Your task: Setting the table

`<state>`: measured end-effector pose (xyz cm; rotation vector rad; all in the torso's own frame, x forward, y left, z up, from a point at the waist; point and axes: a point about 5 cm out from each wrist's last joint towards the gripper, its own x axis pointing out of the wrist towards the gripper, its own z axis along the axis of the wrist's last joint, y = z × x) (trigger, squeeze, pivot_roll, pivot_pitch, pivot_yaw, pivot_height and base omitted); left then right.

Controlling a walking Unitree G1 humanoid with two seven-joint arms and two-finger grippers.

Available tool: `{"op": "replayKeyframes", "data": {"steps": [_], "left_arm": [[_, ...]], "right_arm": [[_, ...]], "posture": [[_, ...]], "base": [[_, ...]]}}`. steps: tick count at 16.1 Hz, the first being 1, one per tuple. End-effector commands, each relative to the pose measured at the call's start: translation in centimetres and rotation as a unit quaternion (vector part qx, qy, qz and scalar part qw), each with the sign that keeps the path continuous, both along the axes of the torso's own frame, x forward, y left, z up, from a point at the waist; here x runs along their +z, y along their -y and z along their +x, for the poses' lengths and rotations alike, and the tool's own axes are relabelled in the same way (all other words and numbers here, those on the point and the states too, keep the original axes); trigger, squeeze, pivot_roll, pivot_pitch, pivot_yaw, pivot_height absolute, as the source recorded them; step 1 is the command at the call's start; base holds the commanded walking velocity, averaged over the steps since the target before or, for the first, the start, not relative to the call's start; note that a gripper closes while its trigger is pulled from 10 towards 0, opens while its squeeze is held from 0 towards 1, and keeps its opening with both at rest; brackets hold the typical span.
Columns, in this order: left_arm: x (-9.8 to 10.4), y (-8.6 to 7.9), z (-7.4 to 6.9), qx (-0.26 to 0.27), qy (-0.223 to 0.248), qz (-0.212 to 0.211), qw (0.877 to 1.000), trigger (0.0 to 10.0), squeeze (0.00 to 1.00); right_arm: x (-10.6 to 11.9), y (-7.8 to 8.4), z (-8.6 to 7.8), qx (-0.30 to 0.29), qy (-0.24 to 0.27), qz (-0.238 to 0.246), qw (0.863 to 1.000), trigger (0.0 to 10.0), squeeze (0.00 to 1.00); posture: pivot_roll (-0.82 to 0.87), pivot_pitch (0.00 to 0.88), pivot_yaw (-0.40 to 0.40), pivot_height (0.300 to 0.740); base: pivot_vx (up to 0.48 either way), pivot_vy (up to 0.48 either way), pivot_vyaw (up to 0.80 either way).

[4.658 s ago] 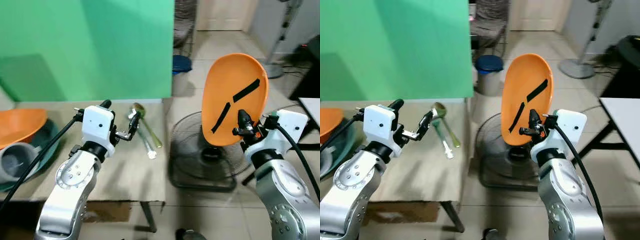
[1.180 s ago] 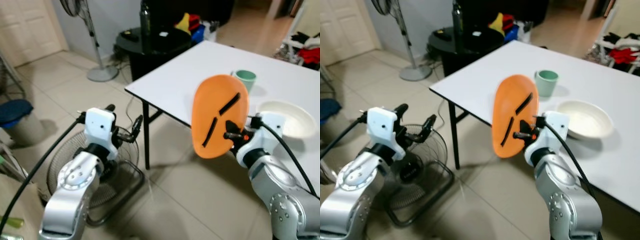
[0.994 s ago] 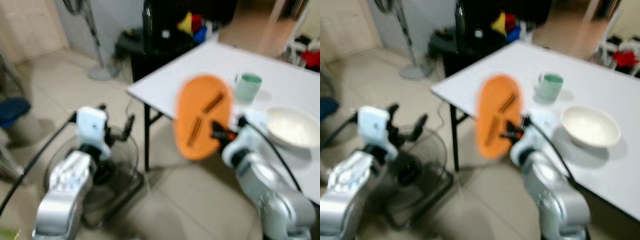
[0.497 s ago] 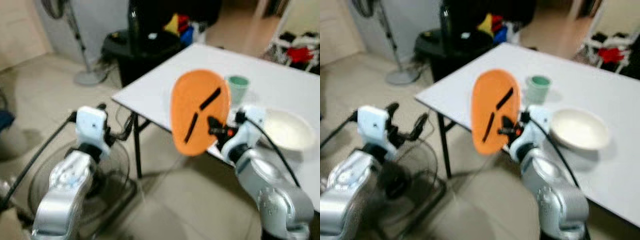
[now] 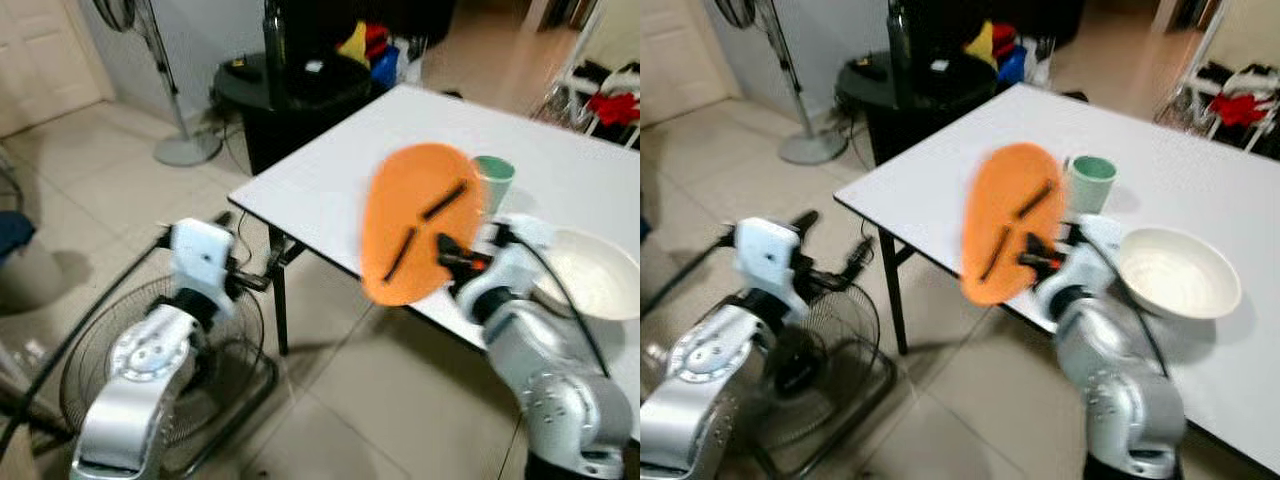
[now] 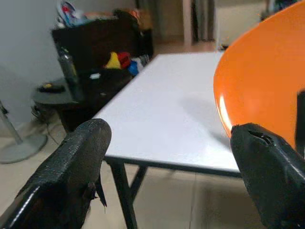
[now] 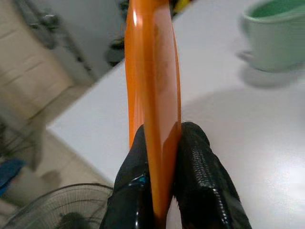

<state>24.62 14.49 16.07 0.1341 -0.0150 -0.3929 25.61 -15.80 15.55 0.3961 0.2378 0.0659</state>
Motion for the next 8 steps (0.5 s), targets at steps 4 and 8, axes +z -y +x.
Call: {"op": "replayKeyframes", "data": {"steps": [4, 8], "left_arm": [[0.1, 0.3, -0.1, -0.043, -0.006, 0.016, 0.999, 10.0, 0.0], [0.3, 0.7, -0.3, -0.085, -0.009, 0.024, 0.996, 10.0, 0.0]], "right_arm": [[-0.3, -0.1, 1.8, -0.017, -0.006, 0.066, 0.998, 10.0, 0.0], [-1.2, 0.7, 3.9, -0.053, -0.02, 0.134, 0.989, 10.0, 0.0]], "posture": [[0.12, 0.0, 0.051, 0.74], [0.13, 0.0, 0.056, 0.74]], "base": [[0.0, 0.0, 0.0], [0.0, 0.0, 0.0]]}}
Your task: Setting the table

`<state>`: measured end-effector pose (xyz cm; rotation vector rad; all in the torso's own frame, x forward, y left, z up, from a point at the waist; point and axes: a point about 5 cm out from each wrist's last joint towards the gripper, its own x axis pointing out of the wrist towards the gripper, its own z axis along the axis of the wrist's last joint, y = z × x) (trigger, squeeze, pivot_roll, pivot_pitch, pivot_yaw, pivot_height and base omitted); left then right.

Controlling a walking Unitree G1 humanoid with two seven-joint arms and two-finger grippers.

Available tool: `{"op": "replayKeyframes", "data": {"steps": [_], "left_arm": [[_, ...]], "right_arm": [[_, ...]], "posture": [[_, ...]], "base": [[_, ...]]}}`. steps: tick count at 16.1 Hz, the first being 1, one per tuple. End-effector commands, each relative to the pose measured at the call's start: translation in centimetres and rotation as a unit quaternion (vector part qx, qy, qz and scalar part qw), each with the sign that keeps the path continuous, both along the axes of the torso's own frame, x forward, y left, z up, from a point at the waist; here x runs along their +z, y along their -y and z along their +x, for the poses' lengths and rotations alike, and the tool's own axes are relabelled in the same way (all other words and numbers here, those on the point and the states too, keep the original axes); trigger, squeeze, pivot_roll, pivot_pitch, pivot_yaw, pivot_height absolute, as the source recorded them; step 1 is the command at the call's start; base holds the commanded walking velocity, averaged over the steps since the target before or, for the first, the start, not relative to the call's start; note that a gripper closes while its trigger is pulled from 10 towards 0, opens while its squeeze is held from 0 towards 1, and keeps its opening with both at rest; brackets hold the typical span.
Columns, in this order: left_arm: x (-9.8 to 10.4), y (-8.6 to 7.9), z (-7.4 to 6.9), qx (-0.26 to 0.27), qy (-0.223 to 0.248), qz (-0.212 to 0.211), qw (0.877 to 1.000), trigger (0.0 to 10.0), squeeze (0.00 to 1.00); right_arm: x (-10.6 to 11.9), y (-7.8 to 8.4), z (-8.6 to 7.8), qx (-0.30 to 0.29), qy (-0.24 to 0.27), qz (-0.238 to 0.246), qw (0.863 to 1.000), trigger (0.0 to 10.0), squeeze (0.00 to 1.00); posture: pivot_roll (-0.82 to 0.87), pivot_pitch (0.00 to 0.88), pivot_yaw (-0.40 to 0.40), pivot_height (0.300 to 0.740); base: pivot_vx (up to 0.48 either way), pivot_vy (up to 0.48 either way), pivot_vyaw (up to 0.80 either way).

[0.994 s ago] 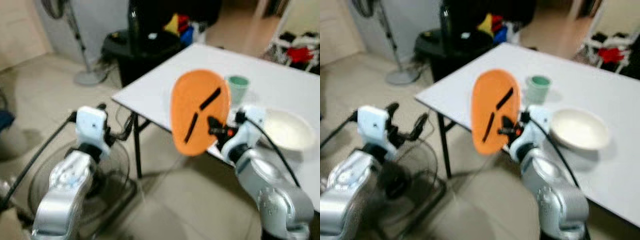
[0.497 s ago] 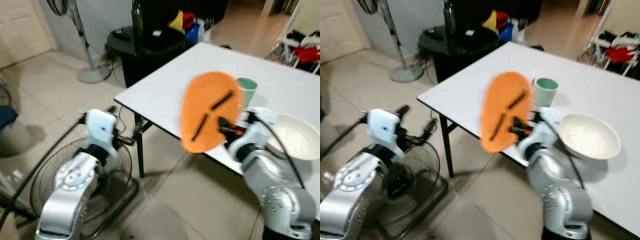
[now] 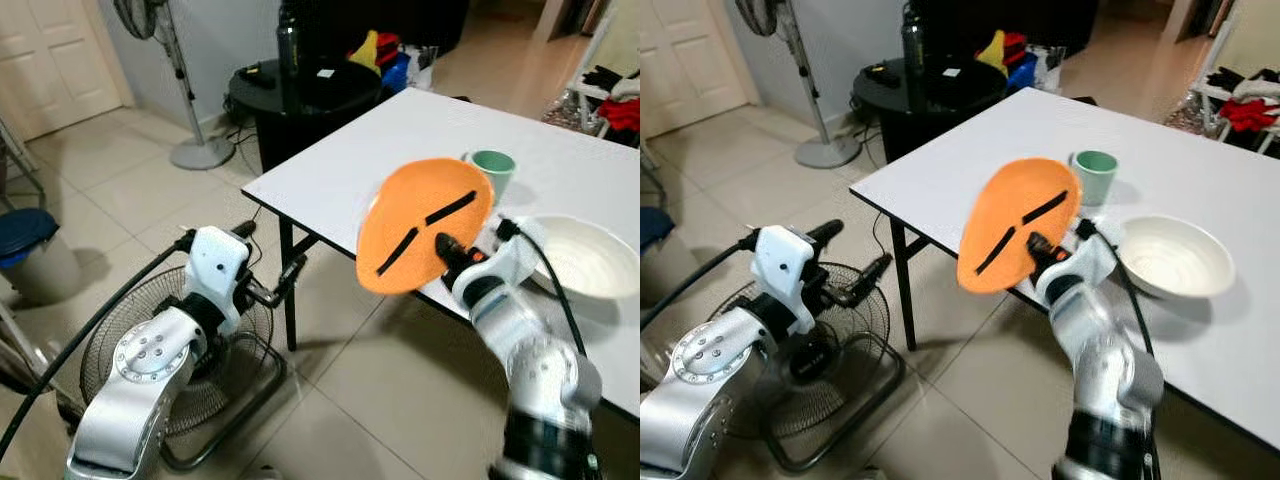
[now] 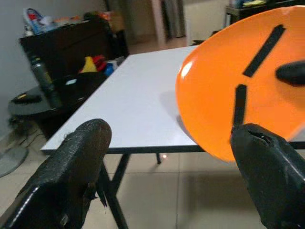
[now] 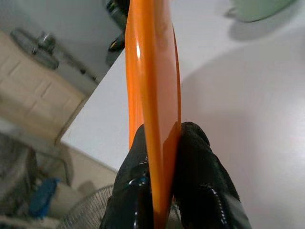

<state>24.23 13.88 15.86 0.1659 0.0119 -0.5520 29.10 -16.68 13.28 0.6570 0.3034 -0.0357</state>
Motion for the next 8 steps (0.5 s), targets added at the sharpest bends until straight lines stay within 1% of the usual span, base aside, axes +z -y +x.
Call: {"op": "replayKeyframes", "data": {"steps": [1, 3, 4, 6, 8], "left_arm": [[0.5, 0.2, -0.1, -0.02, 0.006, 0.006, 1.0, 10.0, 0.0], [0.6, 0.2, -0.2, -0.032, 0.006, 0.008, 0.999, 10.0, 0.0], [0.6, 0.3, -0.3, -0.045, 0.004, 0.008, 0.999, 10.0, 0.0], [0.6, 0.4, -0.3, -0.059, 0.003, 0.011, 0.998, 10.0, 0.0], [0.7, 0.6, -0.3, -0.071, 0.004, 0.012, 0.997, 10.0, 0.0]], "right_arm": [[0.8, 0.1, 0.7, -0.015, 0.023, 0.038, 0.999, 10.0, 0.0], [0.1, 0.6, 1.1, -0.036, 0.01, 0.091, 0.995, 10.0, 0.0], [-0.6, 0.8, 1.5, -0.051, 0.002, 0.132, 0.99, 10.0, 0.0], [-1.1, 0.8, 2.1, -0.062, -0.005, 0.163, 0.985, 10.0, 0.0], [-1.6, 1.0, 3.4, -0.089, -0.011, 0.216, 0.972, 10.0, 0.0]], "posture": [[0.13, 0.0, 0.055, 0.74], [0.13, 0.0, 0.059, 0.74], [0.13, 0.0, 0.068, 0.74], [0.12, 0.0, 0.075, 0.74], [0.12, 0.0, 0.081, 0.74]], "base": [[0.0, 0.0, 0.0], [0.0, 0.0, 0.0], [0.0, 0.0, 0.0], [0.0, 0.0, 0.0], [0.0, 0.0, 0.0]]}}
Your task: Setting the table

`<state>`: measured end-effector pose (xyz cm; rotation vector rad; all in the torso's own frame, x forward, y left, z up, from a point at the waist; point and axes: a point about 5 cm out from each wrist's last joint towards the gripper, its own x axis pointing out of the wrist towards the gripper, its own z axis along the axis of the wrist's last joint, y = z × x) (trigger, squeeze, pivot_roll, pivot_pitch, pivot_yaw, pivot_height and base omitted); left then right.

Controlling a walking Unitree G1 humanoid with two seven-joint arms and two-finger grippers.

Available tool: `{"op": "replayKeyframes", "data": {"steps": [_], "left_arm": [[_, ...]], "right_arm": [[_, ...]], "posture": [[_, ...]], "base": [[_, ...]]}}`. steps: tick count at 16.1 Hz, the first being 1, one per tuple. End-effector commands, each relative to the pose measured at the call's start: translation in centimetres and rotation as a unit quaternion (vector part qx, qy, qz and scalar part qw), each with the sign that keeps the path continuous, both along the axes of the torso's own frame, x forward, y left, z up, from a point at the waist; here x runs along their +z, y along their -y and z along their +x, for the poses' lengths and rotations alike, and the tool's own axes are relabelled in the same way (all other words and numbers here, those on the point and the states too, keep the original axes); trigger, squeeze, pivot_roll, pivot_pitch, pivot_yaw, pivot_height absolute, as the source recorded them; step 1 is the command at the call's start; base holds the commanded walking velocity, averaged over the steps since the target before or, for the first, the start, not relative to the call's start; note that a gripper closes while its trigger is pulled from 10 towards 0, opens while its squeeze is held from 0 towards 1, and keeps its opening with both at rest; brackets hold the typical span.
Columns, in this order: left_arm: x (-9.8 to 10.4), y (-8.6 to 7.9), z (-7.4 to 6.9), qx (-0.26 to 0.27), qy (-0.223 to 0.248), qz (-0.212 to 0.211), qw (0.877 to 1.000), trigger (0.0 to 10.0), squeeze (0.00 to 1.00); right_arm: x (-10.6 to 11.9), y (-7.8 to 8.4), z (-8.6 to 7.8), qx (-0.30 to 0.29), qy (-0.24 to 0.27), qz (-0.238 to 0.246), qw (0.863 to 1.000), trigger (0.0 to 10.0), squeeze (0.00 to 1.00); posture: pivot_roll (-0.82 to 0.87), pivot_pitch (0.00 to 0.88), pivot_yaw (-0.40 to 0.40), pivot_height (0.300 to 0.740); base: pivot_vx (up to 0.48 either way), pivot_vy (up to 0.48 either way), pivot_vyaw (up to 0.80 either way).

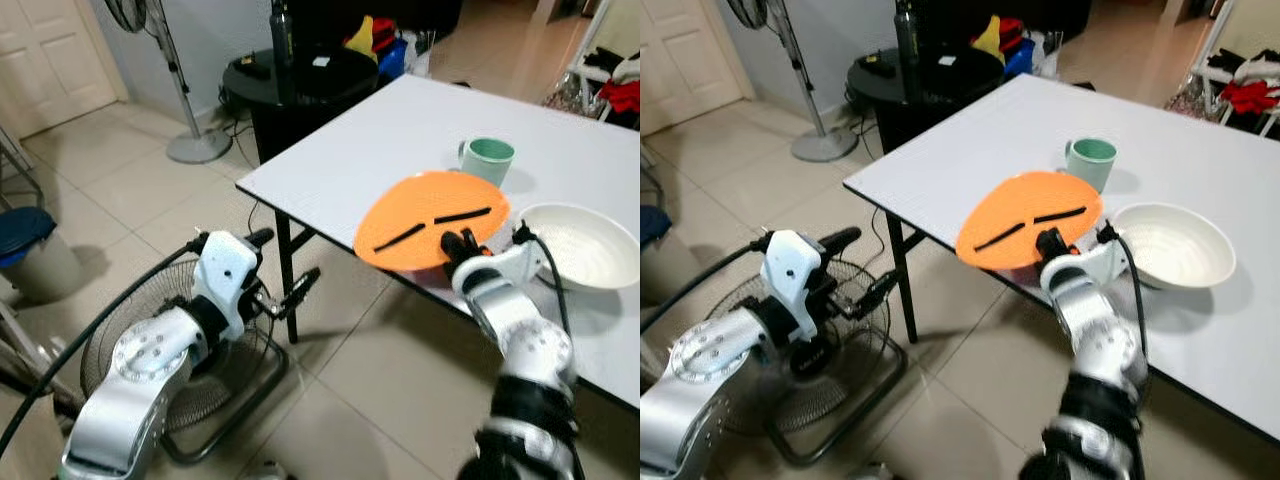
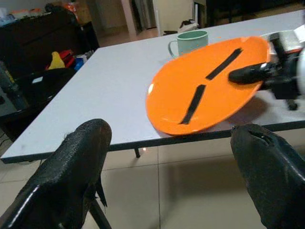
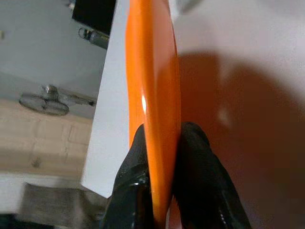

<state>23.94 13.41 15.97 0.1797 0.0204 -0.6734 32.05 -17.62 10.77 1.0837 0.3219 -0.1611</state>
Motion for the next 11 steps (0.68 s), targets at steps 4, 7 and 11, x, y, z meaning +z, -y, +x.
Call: {"op": "replayKeyframes", "data": {"steps": [4, 7, 11], "left_arm": [[0.8, 0.4, 0.1, -0.023, 0.014, 0.003, 1.0, 10.0, 0.0], [1.0, 0.7, 0.2, -0.035, 0.015, 0.003, 0.999, 10.0, 0.0], [1.0, 0.8, -0.1, -0.036, 0.014, -0.001, 0.999, 10.0, 0.0]], "right_arm": [[-0.5, 1.1, 2.1, -0.067, -0.007, 0.075, 0.995, 10.0, 0.0], [-0.9, 1.9, 2.9, -0.096, -0.017, 0.106, 0.99, 10.0, 0.0], [-1.0, 2.5, 3.0, -0.107, -0.019, 0.104, 0.989, 10.0, 0.0]], "posture": [[0.13, 0.0, 0.079, 0.74], [0.14, 0.0, 0.074, 0.74], [0.14, 0.0, 0.059, 0.74]], "base": [[0.0, 0.0, 0.0], [0.0, 0.0, 0.0], [0.0, 0.0, 0.0]]}}
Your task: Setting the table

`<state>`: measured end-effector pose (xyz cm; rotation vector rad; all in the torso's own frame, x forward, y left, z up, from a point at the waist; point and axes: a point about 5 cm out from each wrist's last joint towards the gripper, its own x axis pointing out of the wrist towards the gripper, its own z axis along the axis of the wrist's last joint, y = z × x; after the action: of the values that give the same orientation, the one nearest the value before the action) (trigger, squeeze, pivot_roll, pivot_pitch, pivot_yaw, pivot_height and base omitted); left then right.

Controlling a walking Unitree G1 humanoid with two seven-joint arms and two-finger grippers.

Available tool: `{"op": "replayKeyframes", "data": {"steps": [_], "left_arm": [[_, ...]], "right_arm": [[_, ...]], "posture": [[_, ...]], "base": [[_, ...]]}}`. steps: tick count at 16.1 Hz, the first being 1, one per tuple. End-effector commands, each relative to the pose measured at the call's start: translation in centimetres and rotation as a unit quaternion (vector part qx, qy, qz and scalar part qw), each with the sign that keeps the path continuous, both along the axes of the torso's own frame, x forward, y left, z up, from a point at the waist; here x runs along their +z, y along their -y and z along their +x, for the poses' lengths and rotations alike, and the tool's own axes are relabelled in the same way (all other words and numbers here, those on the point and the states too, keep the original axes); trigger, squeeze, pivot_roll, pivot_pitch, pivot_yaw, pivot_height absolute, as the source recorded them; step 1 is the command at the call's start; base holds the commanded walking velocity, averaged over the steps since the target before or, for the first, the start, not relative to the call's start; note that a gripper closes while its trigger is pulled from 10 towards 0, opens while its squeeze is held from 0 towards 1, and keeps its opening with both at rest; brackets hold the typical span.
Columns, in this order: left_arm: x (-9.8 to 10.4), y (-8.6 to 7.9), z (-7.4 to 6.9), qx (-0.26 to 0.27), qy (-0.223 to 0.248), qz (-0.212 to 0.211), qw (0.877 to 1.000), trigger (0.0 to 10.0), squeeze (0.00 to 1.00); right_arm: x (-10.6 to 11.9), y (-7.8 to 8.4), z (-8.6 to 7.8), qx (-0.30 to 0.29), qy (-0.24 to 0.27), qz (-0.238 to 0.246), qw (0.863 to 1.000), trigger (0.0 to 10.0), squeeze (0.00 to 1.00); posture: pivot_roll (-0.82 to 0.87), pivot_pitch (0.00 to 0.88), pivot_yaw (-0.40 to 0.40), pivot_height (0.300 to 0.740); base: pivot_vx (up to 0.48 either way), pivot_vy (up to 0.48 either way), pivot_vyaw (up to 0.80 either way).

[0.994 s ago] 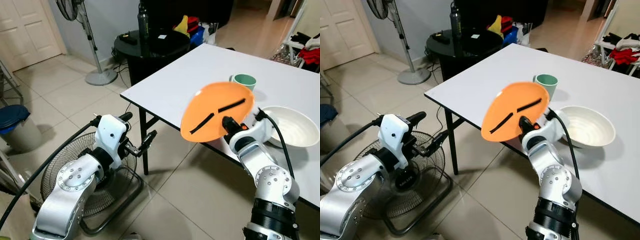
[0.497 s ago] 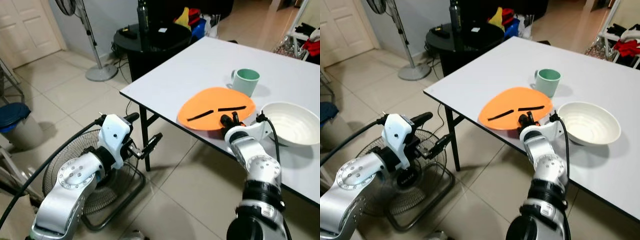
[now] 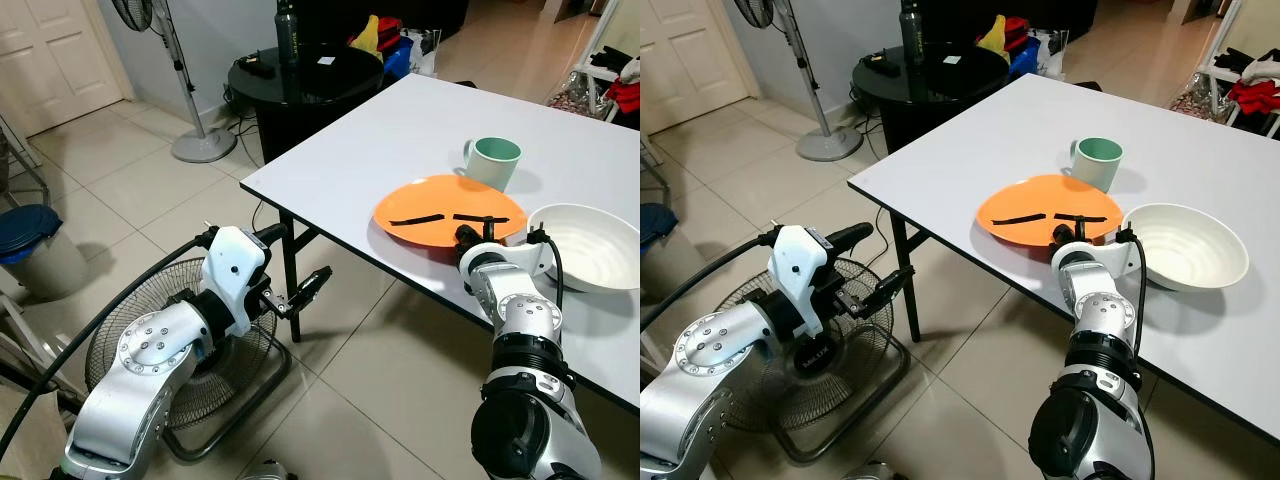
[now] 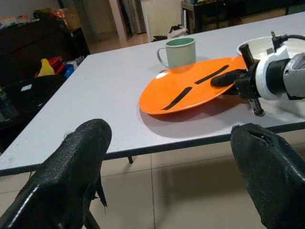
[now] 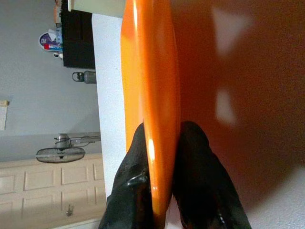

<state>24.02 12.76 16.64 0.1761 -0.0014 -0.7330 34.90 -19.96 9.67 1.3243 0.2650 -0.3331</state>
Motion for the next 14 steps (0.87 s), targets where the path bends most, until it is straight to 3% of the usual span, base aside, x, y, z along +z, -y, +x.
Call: {"op": "replayKeyframes", "data": {"steps": [1, 2, 3, 7, 14], "left_arm": [[0.3, 0.2, -0.2, -0.007, 0.006, 0.003, 1.0, 10.0, 0.0], [0.3, 0.2, -0.2, -0.007, 0.006, 0.003, 1.0, 10.0, 0.0], [0.3, 0.3, -0.3, -0.012, 0.004, 0.001, 1.0, 10.0, 0.0], [0.2, 0.3, -0.4, -0.012, 0.003, 0.001, 1.0, 10.0, 0.0], [0.0, 0.4, -0.7, -0.013, -0.001, -0.001, 1.0, 10.0, 0.0]], "right_arm": [[-0.1, 0.2, 0.1, -0.006, -0.005, -0.003, 1.0, 10.0, 0.0], [-0.3, 0.2, 0.1, -0.006, -0.007, -0.005, 1.0, 10.0, 0.0], [-0.9, -0.1, -0.1, 0.0, -0.014, -0.001, 1.0, 10.0, 1.0], [-1.2, -0.1, -0.6, -0.006, -0.029, -0.004, 1.0, 10.0, 1.0], [0.6, 1.4, -2.8, -0.009, -0.097, -0.108, 0.989, 10.0, 1.0]], "posture": [[0.14, 0.0, 0.06, 0.74], [0.14, 0.0, 0.059, 0.74], [0.14, 0.0, 0.058, 0.74], [0.14, 0.0, 0.054, 0.74], [0.14, 0.0, 0.049, 0.74]], "base": [[0.0, 0.0, 0.0], [0.0, 0.0, 0.0], [0.0, 0.0, 0.0], [0.0, 0.0, 0.0], [0.0, 0.0, 0.0]]}}
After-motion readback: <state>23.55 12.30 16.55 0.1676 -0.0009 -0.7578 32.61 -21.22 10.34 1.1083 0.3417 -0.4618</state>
